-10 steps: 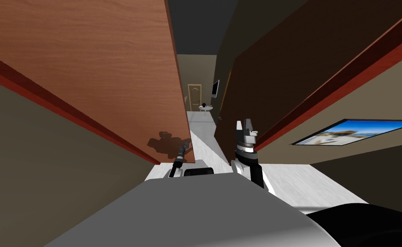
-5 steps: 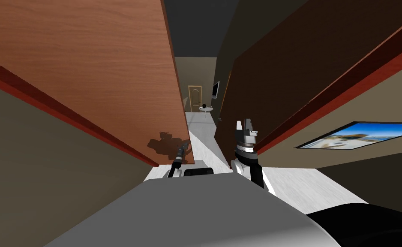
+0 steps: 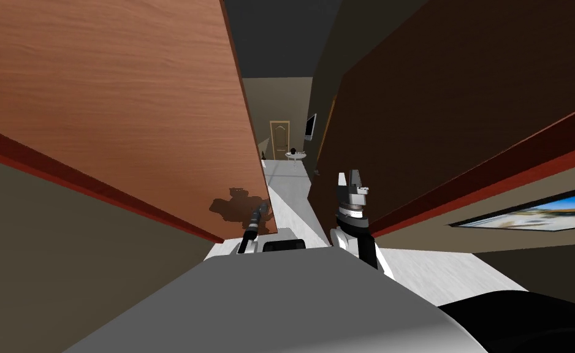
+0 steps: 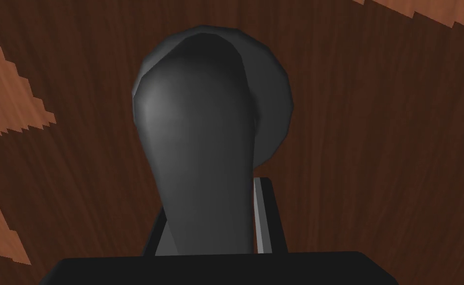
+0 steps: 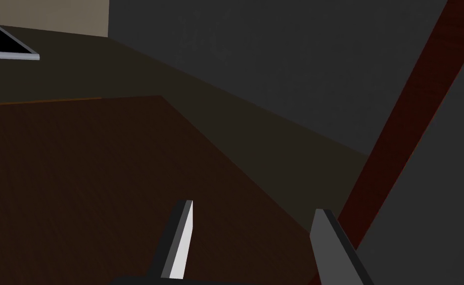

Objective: Push the door open

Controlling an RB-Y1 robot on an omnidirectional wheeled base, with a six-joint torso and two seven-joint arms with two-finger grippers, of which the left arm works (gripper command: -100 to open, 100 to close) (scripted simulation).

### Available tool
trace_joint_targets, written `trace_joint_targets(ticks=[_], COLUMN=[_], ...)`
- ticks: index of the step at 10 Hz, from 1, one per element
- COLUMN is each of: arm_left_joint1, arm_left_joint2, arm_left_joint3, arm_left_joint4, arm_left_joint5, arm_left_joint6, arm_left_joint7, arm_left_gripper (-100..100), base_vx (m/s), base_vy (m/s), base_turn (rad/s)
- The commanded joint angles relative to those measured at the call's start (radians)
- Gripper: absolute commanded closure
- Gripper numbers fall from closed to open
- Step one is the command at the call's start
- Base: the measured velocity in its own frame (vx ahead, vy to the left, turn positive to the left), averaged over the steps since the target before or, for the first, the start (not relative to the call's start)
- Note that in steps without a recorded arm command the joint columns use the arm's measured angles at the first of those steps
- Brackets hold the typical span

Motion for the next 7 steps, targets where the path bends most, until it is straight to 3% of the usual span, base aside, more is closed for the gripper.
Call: trace_joint_targets(ticks=[1, 6, 7], arm_left_joint1=[-0.007, -0.019, -0.019], arm_left_joint2=[0.023, 0.03, 0.03], arm_left_joint3=[0.032, 0.092, 0.092], arm_left_joint4=[-0.001, 0.013, 0.013], arm_left_joint5=[0.013, 0.039, 0.039], arm_left_joint6=[-0.003, -0.004, -0.004], arm_left_joint7=[-0.003, -0.021, -0.021], arm_left_gripper=[100, 100, 100], base_vx=[0.19, 0.182, 0.149], base_vy=[-0.088, -0.064, -0.064], base_turn=[0.074, 0.06, 0.056])
